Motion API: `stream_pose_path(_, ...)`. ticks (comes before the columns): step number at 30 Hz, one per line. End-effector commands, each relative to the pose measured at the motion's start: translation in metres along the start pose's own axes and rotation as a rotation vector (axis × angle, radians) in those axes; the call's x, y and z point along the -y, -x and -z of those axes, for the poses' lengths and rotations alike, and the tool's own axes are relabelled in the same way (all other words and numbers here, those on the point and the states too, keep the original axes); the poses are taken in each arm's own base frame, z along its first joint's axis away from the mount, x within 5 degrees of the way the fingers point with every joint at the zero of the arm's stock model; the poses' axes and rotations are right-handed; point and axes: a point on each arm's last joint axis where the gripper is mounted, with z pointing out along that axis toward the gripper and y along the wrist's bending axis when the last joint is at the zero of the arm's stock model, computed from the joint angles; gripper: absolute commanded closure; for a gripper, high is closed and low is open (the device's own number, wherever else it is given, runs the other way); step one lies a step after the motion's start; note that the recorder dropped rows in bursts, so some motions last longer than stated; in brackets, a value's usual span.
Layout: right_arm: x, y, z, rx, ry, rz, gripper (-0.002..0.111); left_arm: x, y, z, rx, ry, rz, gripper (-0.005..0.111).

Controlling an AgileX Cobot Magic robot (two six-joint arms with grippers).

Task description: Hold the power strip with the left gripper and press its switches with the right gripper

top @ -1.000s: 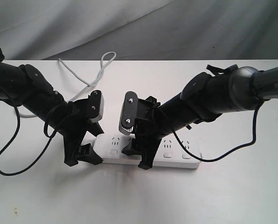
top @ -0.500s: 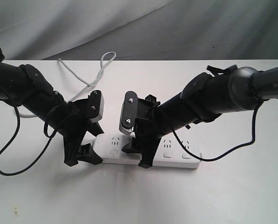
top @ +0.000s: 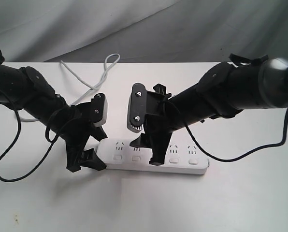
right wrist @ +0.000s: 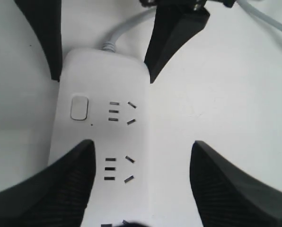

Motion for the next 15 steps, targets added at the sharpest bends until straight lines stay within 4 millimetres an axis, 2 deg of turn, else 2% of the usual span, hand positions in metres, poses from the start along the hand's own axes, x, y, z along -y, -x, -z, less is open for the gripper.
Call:
stream_pose_path(1, 0.003, -0.004, 0.007, 0.0, 0.008, -0.028, 0.053, 0.0, 0.005, 0.002, 0.016, 0.005, 0.006, 0.043)
stream_pose_path(8, 0.005, -0.014, 0.01, -0.017, 0.026, -0.032, 0.053, 0.0, 0.005, 0.002, 0.016, 0.005, 0.006, 0.043)
stream_pose_path(15, -0.008, -0.028, 0.006, -0.064, 0.032, -0.052, 0.053, 0.0, 0.005, 0.002, 0.016, 0.005, 0.006, 0.043)
